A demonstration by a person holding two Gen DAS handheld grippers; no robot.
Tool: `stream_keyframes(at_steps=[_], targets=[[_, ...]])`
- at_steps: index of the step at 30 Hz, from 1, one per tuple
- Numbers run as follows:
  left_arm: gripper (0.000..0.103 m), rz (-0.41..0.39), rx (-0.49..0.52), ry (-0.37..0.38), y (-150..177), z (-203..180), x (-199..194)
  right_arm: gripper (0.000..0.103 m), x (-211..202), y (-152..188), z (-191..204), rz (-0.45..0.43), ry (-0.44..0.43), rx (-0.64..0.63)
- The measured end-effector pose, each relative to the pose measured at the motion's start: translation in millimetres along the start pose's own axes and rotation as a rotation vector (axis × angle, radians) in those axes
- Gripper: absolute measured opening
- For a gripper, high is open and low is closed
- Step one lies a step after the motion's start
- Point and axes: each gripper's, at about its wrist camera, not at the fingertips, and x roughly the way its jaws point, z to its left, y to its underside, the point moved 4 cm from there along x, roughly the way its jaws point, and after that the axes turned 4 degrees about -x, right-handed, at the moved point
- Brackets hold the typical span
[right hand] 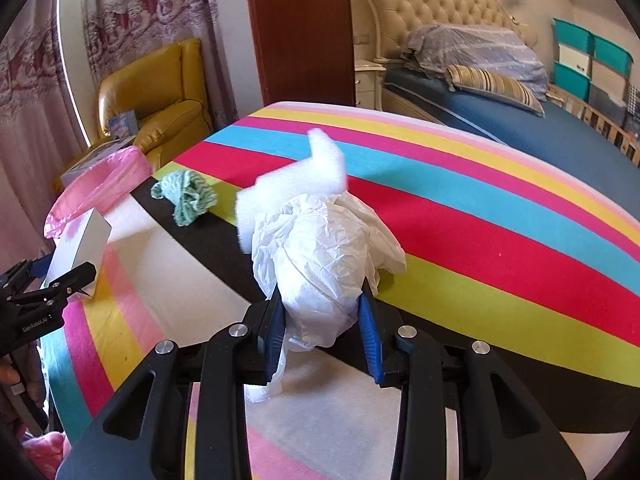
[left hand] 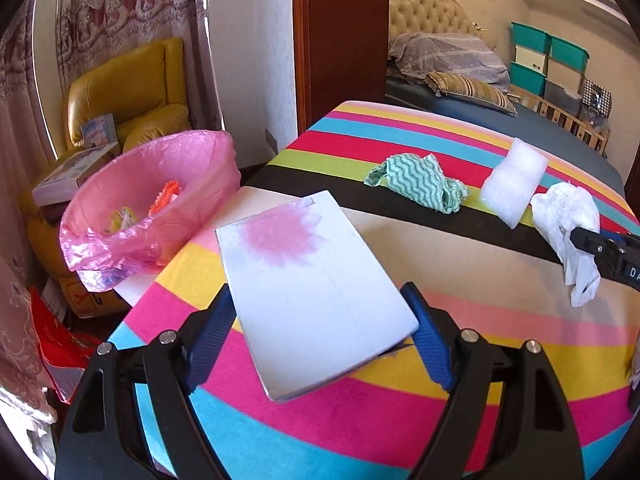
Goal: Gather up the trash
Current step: 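Carry the white box and plastic bag over the pink bin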
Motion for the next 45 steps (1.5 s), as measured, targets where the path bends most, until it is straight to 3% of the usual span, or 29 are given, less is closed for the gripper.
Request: stream_keyframes(at_steps=[12, 32, 45], targets=[[0.080, -0.060, 0.033, -0.003, 15, 33, -36, 0.033, -25, 3, 84, -0.043, -0.100, -0.152], [0.080, -0.126, 0.081, -0.031, 23, 85, -73, 0.034, -27, -21, 172, -0.109, -0.194, -0.275], [0.080, -0.146, 0.065, -0.079, -7, 134, -73, 0.034, -9, -66, 219, -0.140, -0.268, -0.299]])
